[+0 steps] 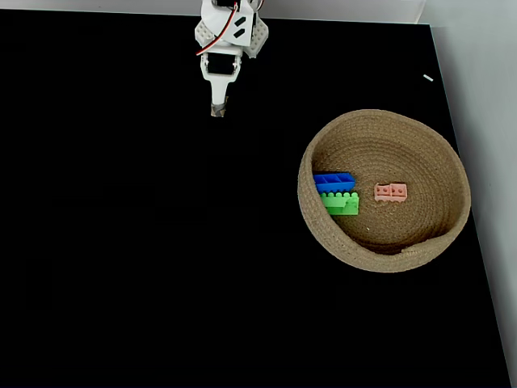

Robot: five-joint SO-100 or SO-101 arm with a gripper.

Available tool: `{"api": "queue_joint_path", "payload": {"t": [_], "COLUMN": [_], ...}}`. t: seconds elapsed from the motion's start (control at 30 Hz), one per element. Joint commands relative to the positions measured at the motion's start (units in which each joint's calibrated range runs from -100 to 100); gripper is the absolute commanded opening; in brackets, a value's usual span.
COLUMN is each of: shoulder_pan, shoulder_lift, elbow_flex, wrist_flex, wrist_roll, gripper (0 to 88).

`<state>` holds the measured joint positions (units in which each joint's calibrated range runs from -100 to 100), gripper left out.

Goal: Place the lego blocks in the tray

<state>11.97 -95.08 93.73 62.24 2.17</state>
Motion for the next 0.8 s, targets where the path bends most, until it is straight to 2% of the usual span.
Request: {"api": "queue_joint_path", "payload": {"t": [0.0,0.1,0.17,0.27,0.63,0.77], "shoulder_pan": [0.4,-0.2,-0.2,-0.2,-0.3,-1.1], "shoulder_lift": [-3.7,-3.7,-3.7,-3.7,-3.7,-3.7], "elbow_flex": [0.7,0.7,0.7,0.7,0.8,0.8], "wrist_flex": [-0.1,-0.1,-0.2,-0.3,-0.3,-0.3], "wrist_roll": [-0.2,0.0,-0.1,-0.2,-1.3,-0.3], "gripper": [0.3,0.5,4.1,0.6,0.4,0.4]}}
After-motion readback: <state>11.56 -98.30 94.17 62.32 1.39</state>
